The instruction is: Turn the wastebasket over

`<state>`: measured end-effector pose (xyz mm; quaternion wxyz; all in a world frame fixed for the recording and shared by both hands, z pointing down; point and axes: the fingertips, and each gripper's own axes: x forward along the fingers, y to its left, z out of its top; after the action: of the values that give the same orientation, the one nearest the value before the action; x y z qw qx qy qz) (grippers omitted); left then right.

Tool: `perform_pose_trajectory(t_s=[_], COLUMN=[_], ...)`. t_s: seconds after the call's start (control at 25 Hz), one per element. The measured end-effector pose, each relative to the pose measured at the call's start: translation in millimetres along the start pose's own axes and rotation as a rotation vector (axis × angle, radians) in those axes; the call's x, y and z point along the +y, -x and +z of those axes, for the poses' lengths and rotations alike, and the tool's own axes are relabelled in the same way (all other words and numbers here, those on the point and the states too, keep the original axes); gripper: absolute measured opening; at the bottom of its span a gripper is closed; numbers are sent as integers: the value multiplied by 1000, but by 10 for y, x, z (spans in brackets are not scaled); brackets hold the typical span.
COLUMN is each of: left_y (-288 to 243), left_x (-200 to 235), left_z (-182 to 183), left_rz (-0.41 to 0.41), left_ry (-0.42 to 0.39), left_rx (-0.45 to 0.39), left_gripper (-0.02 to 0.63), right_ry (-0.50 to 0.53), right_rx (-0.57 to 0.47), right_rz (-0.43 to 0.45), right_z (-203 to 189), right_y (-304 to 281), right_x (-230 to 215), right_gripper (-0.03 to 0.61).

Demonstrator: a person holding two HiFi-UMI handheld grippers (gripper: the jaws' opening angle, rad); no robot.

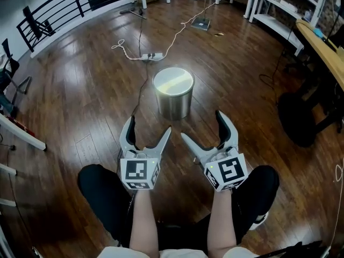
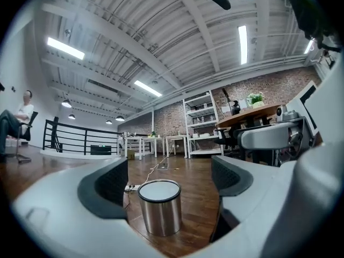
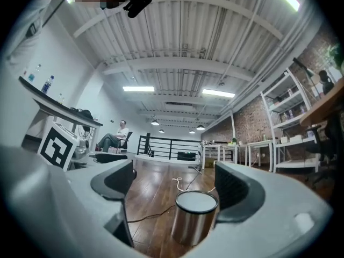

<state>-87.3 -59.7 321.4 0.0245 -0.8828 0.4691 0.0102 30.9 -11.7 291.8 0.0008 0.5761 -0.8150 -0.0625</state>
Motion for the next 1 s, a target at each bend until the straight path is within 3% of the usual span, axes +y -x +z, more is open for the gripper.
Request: perform_pose_trajectory(t_s=[0.64, 1.0], left_y=[-1012, -1479], left_x=[783, 938], left_z=[-6, -54], left_rz=[66, 54], left_ry=[-8, -12], left_rx=[-9, -10], left_gripper=[488, 486], right_ry=[37, 79], right_rx=[60, 188], right_rz=[75, 143], right_z=[-170, -508], right_y=[-1209, -1654], right_x=[-653, -903], right_gripper=[463, 463])
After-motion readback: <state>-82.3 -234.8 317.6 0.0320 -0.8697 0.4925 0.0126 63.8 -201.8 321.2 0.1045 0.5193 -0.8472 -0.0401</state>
